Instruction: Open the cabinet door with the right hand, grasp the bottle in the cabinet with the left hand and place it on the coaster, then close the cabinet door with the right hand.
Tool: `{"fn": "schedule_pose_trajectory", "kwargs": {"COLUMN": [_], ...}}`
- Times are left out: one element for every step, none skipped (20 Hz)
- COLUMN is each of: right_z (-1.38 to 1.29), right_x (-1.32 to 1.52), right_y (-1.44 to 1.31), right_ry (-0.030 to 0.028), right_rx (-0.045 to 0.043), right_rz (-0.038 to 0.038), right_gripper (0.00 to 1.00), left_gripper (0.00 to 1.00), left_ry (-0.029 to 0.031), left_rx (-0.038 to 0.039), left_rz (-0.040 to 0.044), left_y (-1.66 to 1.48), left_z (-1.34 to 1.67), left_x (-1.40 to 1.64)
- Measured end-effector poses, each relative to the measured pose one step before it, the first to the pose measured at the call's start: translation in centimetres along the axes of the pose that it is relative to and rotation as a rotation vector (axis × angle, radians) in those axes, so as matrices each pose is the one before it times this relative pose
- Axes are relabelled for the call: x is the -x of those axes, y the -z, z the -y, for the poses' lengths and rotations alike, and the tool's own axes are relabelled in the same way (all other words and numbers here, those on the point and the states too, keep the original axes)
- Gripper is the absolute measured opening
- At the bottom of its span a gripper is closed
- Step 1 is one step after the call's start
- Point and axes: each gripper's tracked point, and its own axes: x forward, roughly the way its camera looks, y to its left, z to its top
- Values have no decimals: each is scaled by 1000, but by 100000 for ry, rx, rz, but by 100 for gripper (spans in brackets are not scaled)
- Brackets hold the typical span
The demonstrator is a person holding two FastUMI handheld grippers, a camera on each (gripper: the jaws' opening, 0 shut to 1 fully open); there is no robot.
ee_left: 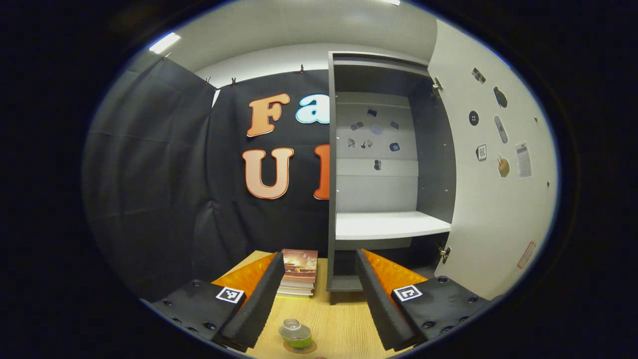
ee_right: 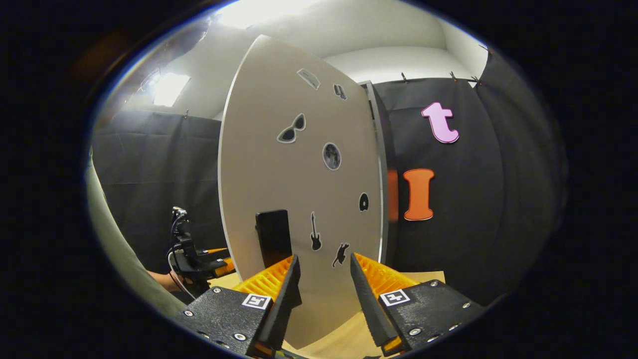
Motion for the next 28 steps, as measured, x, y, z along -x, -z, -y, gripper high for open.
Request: {"fn": "schedule_pose_trajectory", "kwargs": {"right_z": [-201, 7, -65, -64, -49, -68, -12, -159, -98, -103, -4, 3, 23, 89, -30, -139, -90, -228, -330, -331, -151, 36, 163, 214, 60, -40, -2, 57], "right_x": [-84, 32, 48, -46, -22, -134, -144, -87, -100, 39, 2, -30, -11, -224, -178, -102, -164, -258, -179, 68, -101, -120, -118, -96, -26, -50, -5, -493], "right_y": [97, -51, -76, 148, 116, 92, 63, 80, 109, -46, 98, 108, 209, 233, 250, 175, 93, 49, -33, -37, 164, 327, 278, 202, 59, -169, -219, -217], "right_ry": [-1164, -1092, -948, -670, -745, -910, -401, -793, -675, -639, -350, -139, 100, 443, 257, -256, -320, -907, -1342, -830, -524, -262, 756, 1196, 696, 436, 600, 558], "right_rx": [-475, 7, 153, 121, -31, -92, -576, -890, -1188, -1534, -1415, -1325, -692, -174, -2, 238, 380, 119, -433, -537, -173, 26, -281, -1152, -1787, -1840, -1378, -1152], "right_rz": [-229, -219, 343, -97, 320, 127, 190, -271, -304, -176, -356, -421, -887, -898, -937, -617, -283, 46, -70, -83, -389, -700, -444, -212, 164, 798, 1203, 1051], "right_gripper": [65, 65, 65, 65, 65, 65, 65, 65, 65, 75, 75, 65, 66, 67, 68, 76, 73, 74, 78, 87, 94, 91, 92, 92, 92, 93, 93, 93], "left_gripper": [93, 94, 93, 93, 93, 93, 94, 93, 92, 92, 92, 93, 93, 94, 93, 94, 93, 93, 93, 93, 92, 92, 92, 93, 93, 92, 92, 92], "left_ry": [321, 802, 806, 219, -205, -320, -445, -606, -529, -778, -1232, -627, -415, -605, -739, -713, -540, -823, -547, -842, -820, -735, -1121, -830, -967, -968, -1025, -1113], "left_rx": [-38, 361, 267, -188, -384, 188, 618, 836, 750, 436, -82, 184, 351, 163, -90, 97, -2, 26, 226, 287, 340, 300, 173, 206, 15, -69, -75, 32], "left_rz": [1229, 1564, 1412, 733, -14, 238, 353, 28, -290, -503, -805, -723, -249, -85, -89, 165, 103, 105, 237, 208, 199, 171, 113, -114, -252, -509, -449, -411], "left_y": [-776, -809, -764, -419, -183, -147, -223, -42, 55, 4, 46, 55, -36, -39, -8, -19, -24, -124, -47, -33, -79, -89, -80, 206, -120, 213, 148, 4], "left_z": [-629, -578, -585, -699, -803, -838, -798, -777, -680, -785, -998, -877, -689, -764, -824, -777, -575, -664, -626, -577, -654, -565, -680, -474, -513, -706, -695, -658], "left_x": [-216, -214, -280, -212, -265, -156, -169, 20, 2, -17, -91, -31, -35, -39, -55, -79, -137, 20, -141, -24, -126, -167, -109, -84, 42, 61, 51, -54]}}
